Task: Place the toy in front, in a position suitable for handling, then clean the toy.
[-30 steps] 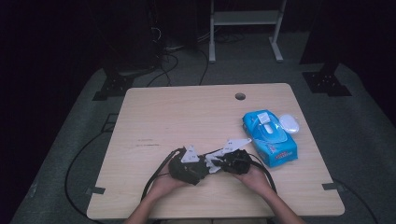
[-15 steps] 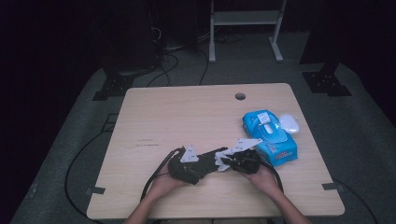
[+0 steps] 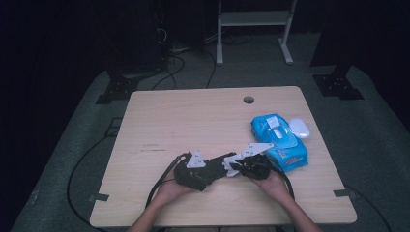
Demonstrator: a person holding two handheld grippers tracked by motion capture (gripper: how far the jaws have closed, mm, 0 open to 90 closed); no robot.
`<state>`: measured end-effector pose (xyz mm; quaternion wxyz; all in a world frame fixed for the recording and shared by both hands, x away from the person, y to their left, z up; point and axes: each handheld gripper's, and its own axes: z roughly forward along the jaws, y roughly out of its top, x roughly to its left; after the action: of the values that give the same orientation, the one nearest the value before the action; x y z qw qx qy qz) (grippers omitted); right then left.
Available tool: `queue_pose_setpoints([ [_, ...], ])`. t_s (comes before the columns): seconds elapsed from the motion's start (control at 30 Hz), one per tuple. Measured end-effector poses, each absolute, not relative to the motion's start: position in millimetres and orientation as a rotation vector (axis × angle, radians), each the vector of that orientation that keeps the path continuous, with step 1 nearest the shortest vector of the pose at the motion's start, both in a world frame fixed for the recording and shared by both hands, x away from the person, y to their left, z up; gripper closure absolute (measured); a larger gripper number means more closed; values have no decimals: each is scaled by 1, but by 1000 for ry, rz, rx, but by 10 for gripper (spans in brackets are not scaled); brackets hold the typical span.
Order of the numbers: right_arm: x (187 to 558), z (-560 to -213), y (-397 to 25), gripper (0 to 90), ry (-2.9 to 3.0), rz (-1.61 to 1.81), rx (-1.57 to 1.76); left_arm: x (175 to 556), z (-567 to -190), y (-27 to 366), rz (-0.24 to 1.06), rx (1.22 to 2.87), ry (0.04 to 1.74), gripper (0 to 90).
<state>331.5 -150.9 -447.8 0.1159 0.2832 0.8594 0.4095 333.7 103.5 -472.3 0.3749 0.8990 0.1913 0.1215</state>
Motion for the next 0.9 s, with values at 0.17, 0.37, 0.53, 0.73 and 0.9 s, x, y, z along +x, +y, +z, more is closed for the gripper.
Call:
queue_pose_setpoints([
  [0.17, 328, -448, -133, 819, 2555, 1232, 765, 335, -472, 103, 306, 2302, 489, 240],
  [0.37, 328, -448, -140, 819, 2519, 1180, 775, 335, -472, 105, 304, 2300, 492, 240],
  [0.53, 330, -448, -167, 821, 2470, 1136, 843, 335, -471, 104, 311, 2311, 488, 240],
  [0.73, 321, -449, -156, 821, 2521, 1225, 801, 334, -471, 104, 315, 2315, 490, 240],
  [0.9, 321, -449, -156, 821, 2512, 1174, 783, 335, -472, 105, 316, 2307, 498, 240],
])
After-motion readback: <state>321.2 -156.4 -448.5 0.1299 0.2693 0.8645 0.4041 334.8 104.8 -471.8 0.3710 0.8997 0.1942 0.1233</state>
